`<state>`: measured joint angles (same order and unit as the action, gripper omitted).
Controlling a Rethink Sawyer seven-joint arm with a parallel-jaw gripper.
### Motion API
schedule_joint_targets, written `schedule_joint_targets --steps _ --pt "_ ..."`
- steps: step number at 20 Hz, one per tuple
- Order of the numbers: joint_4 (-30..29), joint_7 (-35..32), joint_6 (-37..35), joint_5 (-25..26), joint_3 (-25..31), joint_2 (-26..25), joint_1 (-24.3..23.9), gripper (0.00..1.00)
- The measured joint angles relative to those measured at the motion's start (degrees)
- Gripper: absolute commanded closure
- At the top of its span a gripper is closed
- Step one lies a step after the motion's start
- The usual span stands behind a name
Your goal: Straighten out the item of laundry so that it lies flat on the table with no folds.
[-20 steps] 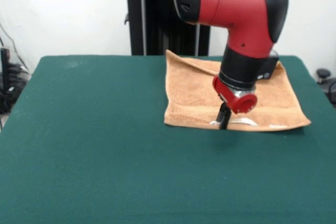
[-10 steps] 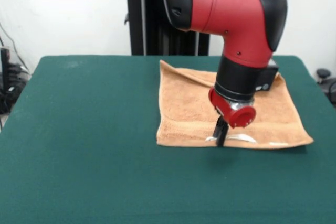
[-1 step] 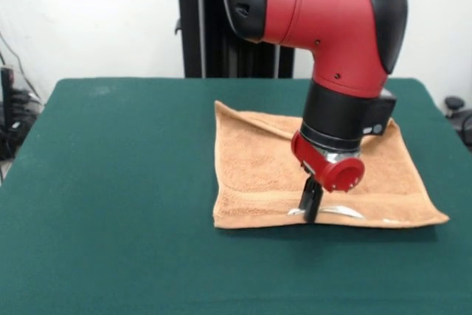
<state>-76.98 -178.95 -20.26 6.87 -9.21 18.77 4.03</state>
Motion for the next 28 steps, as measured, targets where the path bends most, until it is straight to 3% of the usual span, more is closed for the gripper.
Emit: schedule_joint_targets --steps 1,2,17,28 --pt "0.20 0.00 0.00 0.16 0.01 0.02 0.00 1.00" --pt "0.40 0.00 0.00 0.33 0.02 0.03 -0.01 0.00" --pt "0.56 0.00 -2.69 0.62 0.35 4.18 0.21 0.00" --pt "-8.36 0.00 -4.28 1.53 3.92 11.66 -2.42 0.00"
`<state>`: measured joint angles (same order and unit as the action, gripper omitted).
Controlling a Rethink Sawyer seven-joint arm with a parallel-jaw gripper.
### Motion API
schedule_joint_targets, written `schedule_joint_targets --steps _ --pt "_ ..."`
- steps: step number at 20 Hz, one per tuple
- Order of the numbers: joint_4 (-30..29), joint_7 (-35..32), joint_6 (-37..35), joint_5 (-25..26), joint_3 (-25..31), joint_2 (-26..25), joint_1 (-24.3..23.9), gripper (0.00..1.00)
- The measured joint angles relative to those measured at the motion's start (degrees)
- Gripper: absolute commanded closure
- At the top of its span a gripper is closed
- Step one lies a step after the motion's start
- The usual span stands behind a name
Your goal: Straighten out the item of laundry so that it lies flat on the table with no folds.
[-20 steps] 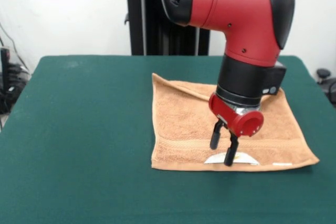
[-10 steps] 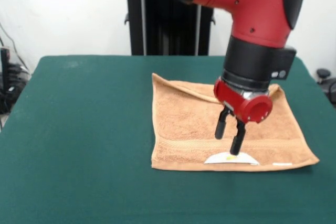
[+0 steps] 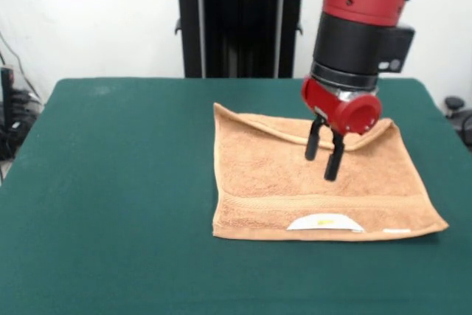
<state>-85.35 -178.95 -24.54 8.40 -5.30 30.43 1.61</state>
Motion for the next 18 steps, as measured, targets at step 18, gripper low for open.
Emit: schedule_joint_targets --steps 18 --pt "-13.40 0.01 1.13 22.46 10.63 1.14 -7.49 0.00"
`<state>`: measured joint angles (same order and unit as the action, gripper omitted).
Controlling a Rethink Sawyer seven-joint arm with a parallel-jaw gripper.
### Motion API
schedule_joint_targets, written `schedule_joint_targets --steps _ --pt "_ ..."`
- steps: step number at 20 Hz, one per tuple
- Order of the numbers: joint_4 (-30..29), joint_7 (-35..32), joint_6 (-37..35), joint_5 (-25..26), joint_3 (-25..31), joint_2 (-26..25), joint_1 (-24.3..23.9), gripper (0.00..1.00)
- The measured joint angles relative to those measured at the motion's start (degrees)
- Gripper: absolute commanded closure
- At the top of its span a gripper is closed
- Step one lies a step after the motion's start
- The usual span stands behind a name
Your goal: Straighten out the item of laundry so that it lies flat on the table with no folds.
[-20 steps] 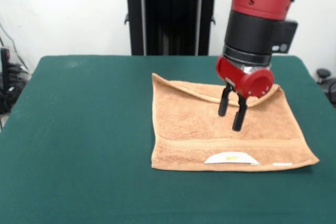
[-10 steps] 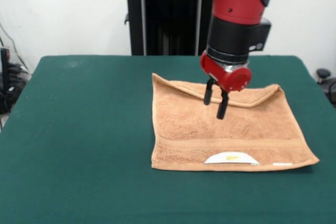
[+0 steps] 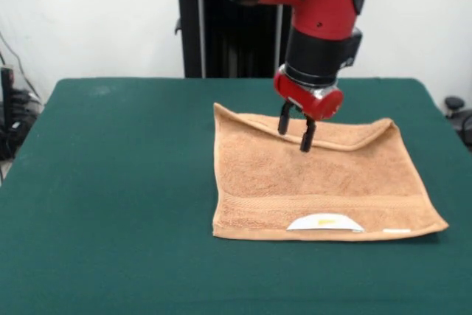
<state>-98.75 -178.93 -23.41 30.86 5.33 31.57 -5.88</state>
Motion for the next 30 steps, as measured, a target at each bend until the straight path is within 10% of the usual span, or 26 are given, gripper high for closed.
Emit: schedule_joint_targets --steps 18,30 --pt "-2.67 0.00 21.33 6.32 -7.69 -2.55 18.76 0.00" --pt "-2.66 0.00 25.59 3.67 -12.31 -4.21 19.87 0.00"
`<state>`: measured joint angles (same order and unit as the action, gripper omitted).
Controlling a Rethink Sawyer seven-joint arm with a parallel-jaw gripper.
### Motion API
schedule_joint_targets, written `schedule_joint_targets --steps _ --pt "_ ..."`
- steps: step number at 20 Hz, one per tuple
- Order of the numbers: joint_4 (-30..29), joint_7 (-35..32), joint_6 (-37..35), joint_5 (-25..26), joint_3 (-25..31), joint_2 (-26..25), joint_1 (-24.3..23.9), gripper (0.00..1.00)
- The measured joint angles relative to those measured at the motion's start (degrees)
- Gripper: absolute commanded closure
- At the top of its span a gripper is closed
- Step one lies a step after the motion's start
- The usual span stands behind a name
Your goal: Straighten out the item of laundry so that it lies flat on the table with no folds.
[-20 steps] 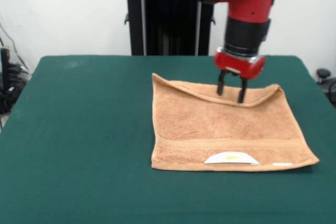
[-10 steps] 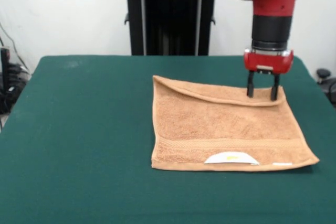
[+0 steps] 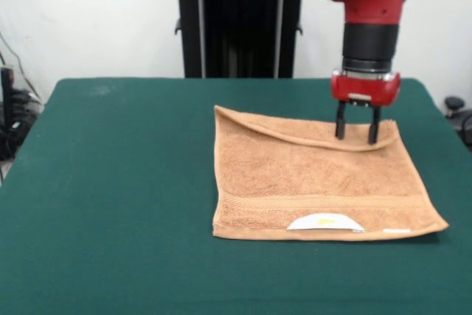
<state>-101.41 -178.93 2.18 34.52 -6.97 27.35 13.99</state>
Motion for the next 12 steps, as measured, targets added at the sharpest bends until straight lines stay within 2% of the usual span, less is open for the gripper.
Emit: schedule_joint_targets --steps 4,12 --pt "0.01 0.00 0.00 -0.37 -0.31 0.42 -1.26 0.00" --pt "-0.03 0.00 -0.73 -0.32 1.19 4.40 -7.94 0.00"
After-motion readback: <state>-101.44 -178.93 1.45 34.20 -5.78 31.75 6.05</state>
